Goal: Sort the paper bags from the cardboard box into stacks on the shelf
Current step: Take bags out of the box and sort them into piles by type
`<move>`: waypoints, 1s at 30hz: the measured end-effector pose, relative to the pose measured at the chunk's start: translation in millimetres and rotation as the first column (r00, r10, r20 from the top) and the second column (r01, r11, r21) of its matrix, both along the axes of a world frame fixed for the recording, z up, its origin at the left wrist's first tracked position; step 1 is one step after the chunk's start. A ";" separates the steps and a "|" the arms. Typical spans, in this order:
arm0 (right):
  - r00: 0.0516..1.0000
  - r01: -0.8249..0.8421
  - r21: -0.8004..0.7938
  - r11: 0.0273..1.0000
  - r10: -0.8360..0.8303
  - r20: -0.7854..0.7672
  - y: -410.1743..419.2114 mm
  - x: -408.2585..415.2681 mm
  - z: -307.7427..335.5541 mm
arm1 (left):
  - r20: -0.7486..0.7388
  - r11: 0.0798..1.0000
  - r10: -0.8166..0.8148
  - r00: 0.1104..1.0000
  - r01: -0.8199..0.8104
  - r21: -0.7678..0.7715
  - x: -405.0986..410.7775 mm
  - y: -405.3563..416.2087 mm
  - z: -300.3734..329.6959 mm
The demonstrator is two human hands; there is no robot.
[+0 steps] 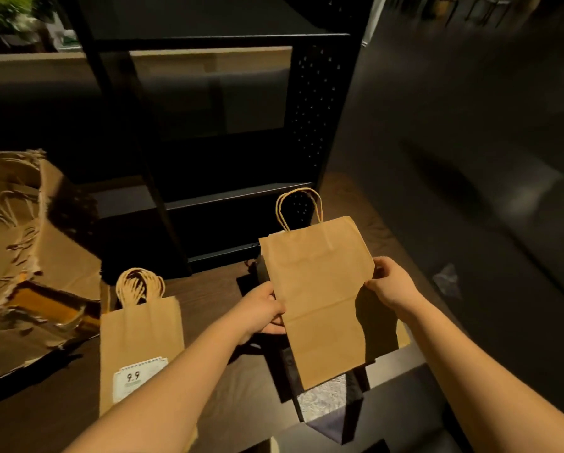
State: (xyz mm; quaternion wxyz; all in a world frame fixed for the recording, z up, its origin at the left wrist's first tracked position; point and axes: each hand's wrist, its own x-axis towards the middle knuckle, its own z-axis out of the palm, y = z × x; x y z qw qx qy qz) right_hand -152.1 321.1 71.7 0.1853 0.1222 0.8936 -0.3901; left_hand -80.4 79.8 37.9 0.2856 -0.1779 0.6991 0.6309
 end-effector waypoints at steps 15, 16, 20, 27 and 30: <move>0.996 0.007 0.251 0.968 -0.031 0.089 96.1 -55.6 -40.3 | 0.233 0.993 -0.092 0.968 0.106 -0.052 -70.3 117.5 -18.3; 0.994 -0.016 0.258 0.966 -0.013 0.111 97.7 -57.1 -41.9 | 0.254 0.994 -0.088 0.963 0.103 -0.046 -73.3 119.8 -19.6; 0.990 -0.018 0.240 0.971 -0.017 0.143 108.0 -61.3 -50.5 | 0.291 0.991 -0.117 0.949 0.129 -0.022 -82.8 129.8 -26.5; 0.974 -0.057 0.175 0.983 0.016 0.224 102.3 -52.4 -64.3 | 0.297 0.990 -0.114 0.948 0.133 -0.044 -86.5 138.4 -34.4; 0.981 -0.078 0.160 0.984 0.047 0.190 91.5 -48.4 -66.0 | 0.219 0.996 -0.073 0.973 0.083 -0.034 -89.1 133.1 -36.0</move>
